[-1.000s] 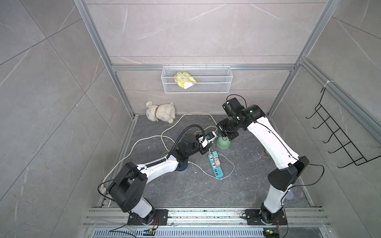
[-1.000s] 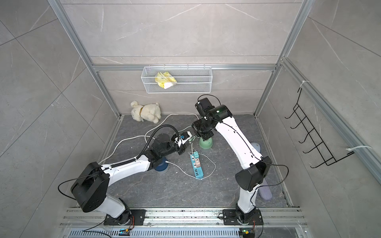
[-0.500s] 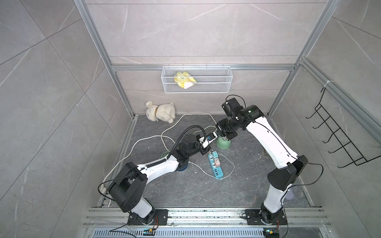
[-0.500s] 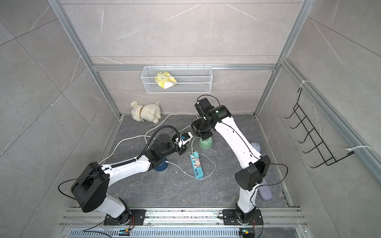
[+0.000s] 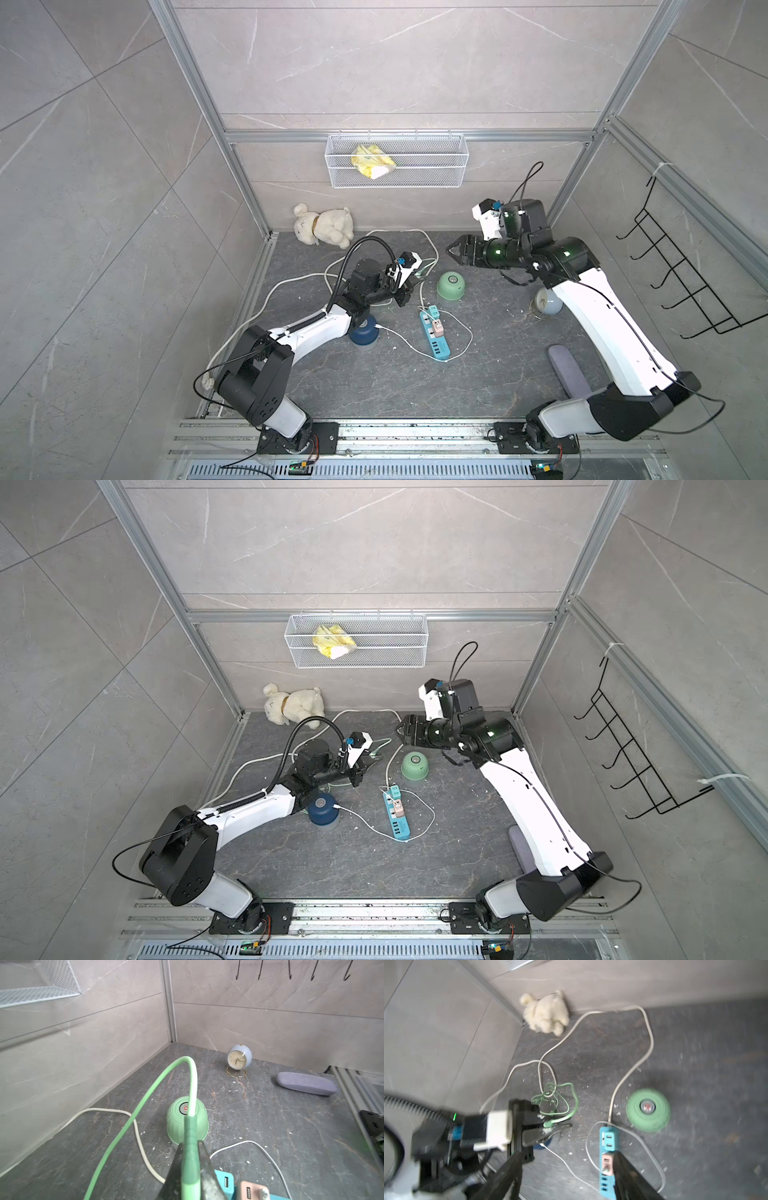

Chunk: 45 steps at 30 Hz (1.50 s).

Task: Charge the cordless meat grinders
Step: Pick up the charging cable from the center of the board.

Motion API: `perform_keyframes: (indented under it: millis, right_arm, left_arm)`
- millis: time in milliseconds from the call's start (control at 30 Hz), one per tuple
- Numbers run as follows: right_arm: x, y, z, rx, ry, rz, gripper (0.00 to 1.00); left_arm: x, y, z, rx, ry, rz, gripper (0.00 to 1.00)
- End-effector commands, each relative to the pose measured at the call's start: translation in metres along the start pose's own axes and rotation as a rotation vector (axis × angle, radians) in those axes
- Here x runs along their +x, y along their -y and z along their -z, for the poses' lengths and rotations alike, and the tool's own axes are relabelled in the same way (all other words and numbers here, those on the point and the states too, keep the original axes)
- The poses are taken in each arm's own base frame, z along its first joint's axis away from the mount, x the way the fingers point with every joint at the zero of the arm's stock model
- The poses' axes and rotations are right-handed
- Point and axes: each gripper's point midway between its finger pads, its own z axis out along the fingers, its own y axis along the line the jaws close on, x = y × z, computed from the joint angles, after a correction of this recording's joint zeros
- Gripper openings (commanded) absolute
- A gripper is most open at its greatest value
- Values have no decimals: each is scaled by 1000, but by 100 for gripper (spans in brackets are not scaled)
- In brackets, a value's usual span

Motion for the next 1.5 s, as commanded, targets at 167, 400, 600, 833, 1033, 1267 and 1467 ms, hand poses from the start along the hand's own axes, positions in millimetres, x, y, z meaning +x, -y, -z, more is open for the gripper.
perform_keyframes:
  millis: [167, 400, 600, 833, 1033, 1267, 1467]
  right_arm:
    - [35, -42, -33, -431, -134, 619, 64]
    - [57, -37, -46, -527, -206, 669, 53]
    - [72, -33, -51, -562, -249, 702, 46]
    - [71, -33, -53, -584, -251, 712, 30]
    - [68, -35, -52, -590, -240, 717, 23]
    - [62, -38, -48, -605, -218, 704, 26]
    - [67, -33, -51, -601, -238, 696, 15]
  left_arm:
    - [-42, 33, 5, 219, 118, -2, 0]
    - [-48, 43, 9, 282, 130, 19, 0]
    - [-50, 47, 10, 317, 142, 36, 0]
    - [-50, 50, 11, 344, 142, 51, 0]
    - [-50, 50, 12, 356, 140, 61, 0]
    - [-48, 51, 11, 361, 140, 70, 0]
    - [-50, 50, 11, 362, 145, 69, 0]
